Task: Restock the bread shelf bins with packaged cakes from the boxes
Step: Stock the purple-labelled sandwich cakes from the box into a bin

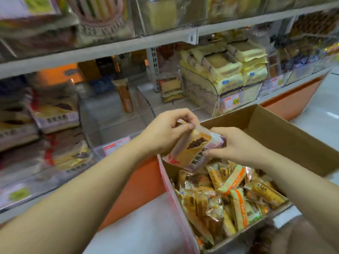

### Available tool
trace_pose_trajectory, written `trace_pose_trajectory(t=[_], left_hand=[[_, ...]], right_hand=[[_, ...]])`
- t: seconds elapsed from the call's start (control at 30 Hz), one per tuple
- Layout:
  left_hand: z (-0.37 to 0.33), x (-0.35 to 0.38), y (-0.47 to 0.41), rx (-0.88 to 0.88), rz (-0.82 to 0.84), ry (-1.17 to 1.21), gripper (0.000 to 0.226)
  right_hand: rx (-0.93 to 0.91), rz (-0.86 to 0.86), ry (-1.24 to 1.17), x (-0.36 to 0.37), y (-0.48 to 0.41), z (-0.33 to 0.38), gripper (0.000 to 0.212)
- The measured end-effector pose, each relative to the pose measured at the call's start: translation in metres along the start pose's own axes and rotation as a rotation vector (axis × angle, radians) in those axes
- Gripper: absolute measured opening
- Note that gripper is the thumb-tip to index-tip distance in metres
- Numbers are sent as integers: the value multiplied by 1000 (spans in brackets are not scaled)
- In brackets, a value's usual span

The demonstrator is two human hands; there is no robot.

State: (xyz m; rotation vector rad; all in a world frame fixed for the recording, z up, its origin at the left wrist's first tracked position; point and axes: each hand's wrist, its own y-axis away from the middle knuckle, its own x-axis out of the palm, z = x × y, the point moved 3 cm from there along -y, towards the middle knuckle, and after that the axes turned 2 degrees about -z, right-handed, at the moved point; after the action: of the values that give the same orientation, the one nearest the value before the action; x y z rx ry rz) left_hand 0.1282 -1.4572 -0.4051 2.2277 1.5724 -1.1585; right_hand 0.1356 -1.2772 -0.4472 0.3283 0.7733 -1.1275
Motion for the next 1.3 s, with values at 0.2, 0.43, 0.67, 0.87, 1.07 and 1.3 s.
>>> trace_pose_trajectory(t=[0.2, 0.43, 0.67, 0.87, 1.07, 1.3], left_hand=[[6, -74, 54, -98, -172, 136, 17], [58, -127, 141, -333, -379, 182, 44], [105, -164, 190, -411, -741, 432, 74], [137, -201, 210, -449, -850, 215, 65], [170, -228, 189, -491, -937, 65, 51], [198, -213, 172, -621, -898, -229, 51]], right_hand=[[-106, -142, -56, 14, -16, 76, 10], [-76, -142, -449, 70, -44, 149, 19], [-58, -79, -587, 152, -84, 200, 29], [-242, -53, -200, 172, -132, 238, 76], [-379, -168, 27, 196, -197, 253, 44], [-200, -207, 195, 213, -241, 206, 30]])
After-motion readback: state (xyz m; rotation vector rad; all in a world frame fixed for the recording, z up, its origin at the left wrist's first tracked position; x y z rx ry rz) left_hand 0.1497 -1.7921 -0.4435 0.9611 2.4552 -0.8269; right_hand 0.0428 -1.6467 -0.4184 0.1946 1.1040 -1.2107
